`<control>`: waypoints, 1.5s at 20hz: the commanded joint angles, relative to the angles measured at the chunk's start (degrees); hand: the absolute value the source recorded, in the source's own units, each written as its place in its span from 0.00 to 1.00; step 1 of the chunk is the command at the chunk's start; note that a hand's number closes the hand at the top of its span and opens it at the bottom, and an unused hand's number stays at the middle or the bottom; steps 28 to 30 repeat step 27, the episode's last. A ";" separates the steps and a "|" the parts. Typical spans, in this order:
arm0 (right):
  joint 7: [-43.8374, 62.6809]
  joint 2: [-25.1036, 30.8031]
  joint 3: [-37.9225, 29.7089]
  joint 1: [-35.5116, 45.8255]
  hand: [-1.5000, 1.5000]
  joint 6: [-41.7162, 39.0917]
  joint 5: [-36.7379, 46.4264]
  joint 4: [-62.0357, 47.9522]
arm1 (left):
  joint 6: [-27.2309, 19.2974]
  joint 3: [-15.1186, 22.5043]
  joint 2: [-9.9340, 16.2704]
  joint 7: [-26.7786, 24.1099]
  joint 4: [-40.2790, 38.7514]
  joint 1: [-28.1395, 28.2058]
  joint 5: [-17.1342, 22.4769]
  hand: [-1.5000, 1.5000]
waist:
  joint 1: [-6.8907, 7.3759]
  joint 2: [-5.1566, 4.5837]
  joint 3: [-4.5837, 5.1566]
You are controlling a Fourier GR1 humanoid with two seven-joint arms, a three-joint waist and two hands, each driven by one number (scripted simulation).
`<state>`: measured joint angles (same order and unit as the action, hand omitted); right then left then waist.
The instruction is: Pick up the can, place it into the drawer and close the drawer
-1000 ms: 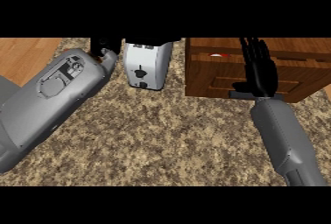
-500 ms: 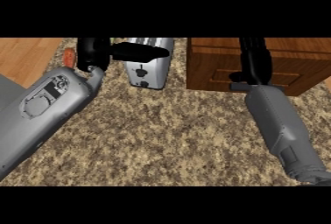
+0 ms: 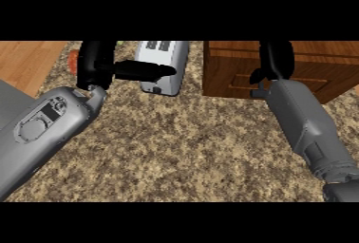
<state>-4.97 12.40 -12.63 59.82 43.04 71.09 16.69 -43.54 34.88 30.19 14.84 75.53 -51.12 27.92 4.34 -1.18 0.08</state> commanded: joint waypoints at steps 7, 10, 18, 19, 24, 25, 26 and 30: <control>-7.89 -2.14 -6.60 6.17 0.00 -2.36 -8.02 -1.46 | 0.71 -0.76 1.16 -1.53 2.28 4.58 -1.39 0.00 | 0.93 -0.57 -0.32; -11.63 -4.12 -10.50 6.36 0.00 -2.80 -12.80 -0.32 | 1.13 -0.62 0.75 -1.70 3.44 5.37 -1.12 0.00 | 1.42 -0.68 -0.40; -20.19 -6.90 -19.18 7.29 0.00 -8.25 -23.47 1.33 | 1.25 -1.54 2.26 -2.64 5.51 9.65 -1.52 0.00 | 0.12 0.30 -0.30; -19.87 -6.76 -20.48 8.75 0.00 -9.85 -24.93 1.32 | -0.51 -2.10 0.78 -2.58 5.23 8.81 -1.71 0.00 | -0.02 0.16 -0.31; -21.29 -8.02 -24.98 10.47 0.00 -15.35 -31.14 1.63 | 0.16 -3.14 1.23 -3.51 5.55 11.88 -1.93 0.00 | -1.68 0.50 -0.15; -24.08 -6.59 -25.81 8.53 0.00 -15.92 -32.13 1.45 | 0.31 -3.33 1.45 -2.98 5.17 10.57 -2.77 0.00 | -1.85 0.28 -0.19; -22.78 -6.32 -26.22 9.41 0.00 -15.55 -32.58 1.75 | 1.52 -4.38 3.56 -3.71 8.10 13.61 -1.89 0.00 | -1.38 0.57 -0.14; -23.09 -6.91 -25.53 10.03 0.00 -15.65 -32.25 1.36 | 1.28 -4.21 2.14 -3.93 6.75 13.41 -2.63 0.00 | -1.86 0.47 -0.13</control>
